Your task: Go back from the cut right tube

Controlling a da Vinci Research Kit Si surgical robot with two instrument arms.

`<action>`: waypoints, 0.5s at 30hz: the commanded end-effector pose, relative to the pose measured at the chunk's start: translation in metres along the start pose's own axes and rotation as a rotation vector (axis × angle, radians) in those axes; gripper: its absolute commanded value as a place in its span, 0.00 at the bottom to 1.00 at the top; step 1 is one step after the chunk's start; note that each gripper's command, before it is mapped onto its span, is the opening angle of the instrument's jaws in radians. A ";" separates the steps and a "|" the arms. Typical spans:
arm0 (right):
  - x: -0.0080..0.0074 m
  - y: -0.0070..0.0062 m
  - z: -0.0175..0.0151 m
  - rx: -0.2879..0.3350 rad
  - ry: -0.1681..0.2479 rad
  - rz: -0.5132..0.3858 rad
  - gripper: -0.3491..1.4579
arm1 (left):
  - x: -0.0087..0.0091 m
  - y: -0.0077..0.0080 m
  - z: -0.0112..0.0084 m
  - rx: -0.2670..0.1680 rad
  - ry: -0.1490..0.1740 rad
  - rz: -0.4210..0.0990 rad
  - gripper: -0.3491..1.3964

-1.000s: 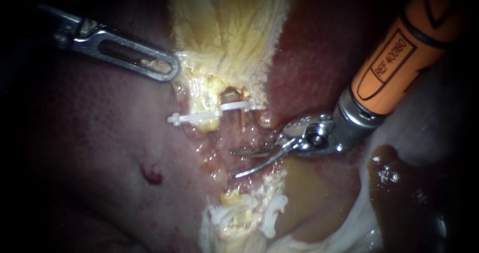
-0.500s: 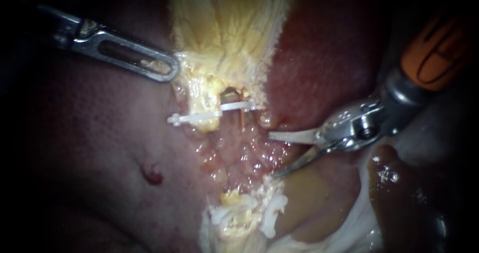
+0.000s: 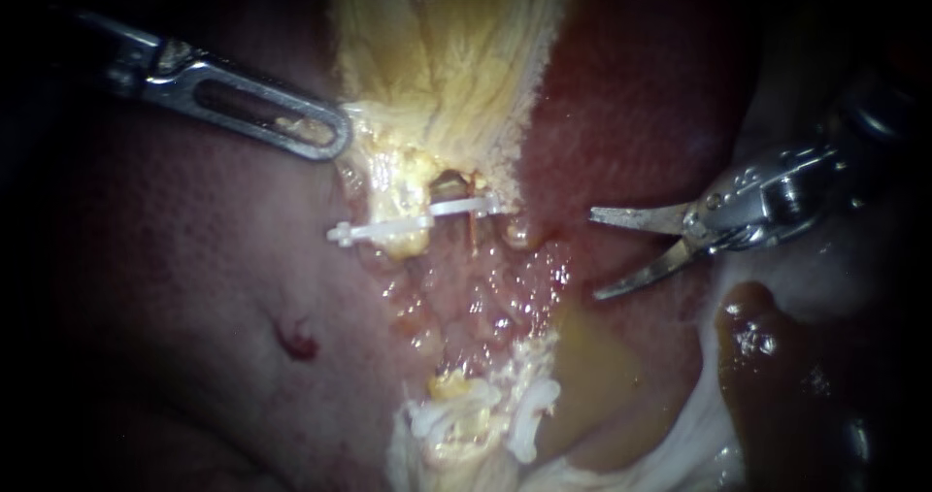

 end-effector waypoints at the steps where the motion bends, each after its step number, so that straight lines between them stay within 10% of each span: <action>1: 0.0000 0.0000 0.0000 0.000 0.000 0.001 0.99 | 0.0001 0.0000 0.0003 0.001 0.003 0.002 0.00; 15: -0.0001 -0.0001 -0.0002 0.016 0.003 0.000 0.99 | 0.0019 -0.0001 0.0070 0.012 0.016 0.011 0.00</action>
